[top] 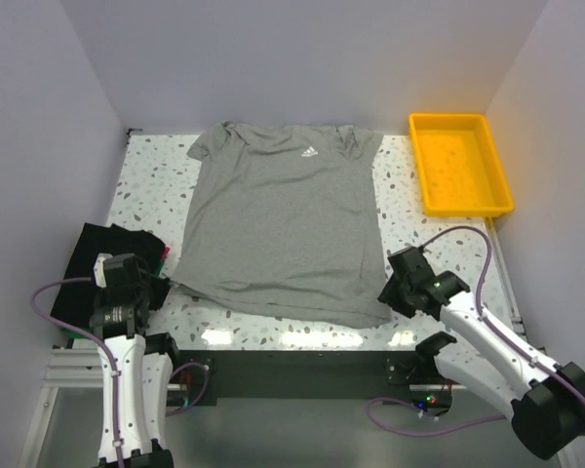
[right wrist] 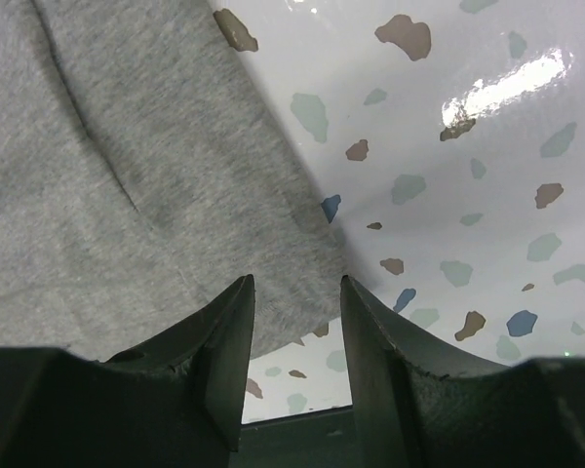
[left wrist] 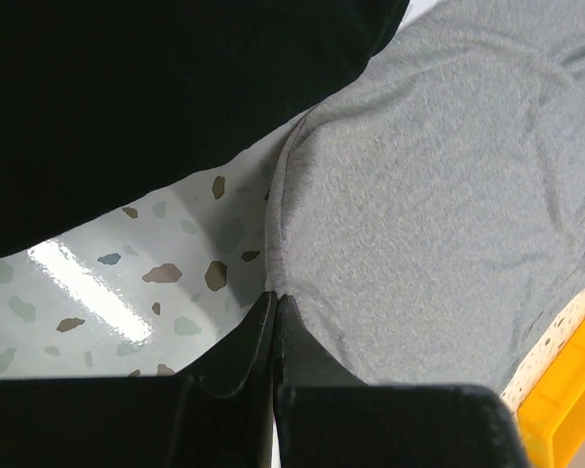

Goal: Fold and stack the t-shirts
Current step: Flatten the tshirt out

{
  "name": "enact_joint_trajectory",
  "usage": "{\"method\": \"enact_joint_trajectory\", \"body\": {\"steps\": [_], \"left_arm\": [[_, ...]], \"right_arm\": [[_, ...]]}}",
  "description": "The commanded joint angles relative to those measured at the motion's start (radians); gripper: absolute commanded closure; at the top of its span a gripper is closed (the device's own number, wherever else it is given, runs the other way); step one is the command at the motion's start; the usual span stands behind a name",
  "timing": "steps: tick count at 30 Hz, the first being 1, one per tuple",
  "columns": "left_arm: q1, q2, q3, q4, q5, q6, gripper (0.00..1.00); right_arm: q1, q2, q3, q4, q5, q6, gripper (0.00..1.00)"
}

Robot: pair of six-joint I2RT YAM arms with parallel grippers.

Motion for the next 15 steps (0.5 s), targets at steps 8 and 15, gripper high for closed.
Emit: {"method": "enact_joint_trajectory", "body": {"steps": [8, 15], "left_arm": [[0.007, 0.002, 0.015, 0.071, -0.004, 0.042, 0.99], [0.007, 0.007, 0.01, 0.079, -0.002, 0.042, 0.99]], "right_arm": [[-0.008, 0.058, -0.064, 0.053, 0.0, 0.072, 0.56], [-0.009, 0.054, -0.079, 0.065, -0.023, 0.082, 0.62]]}}
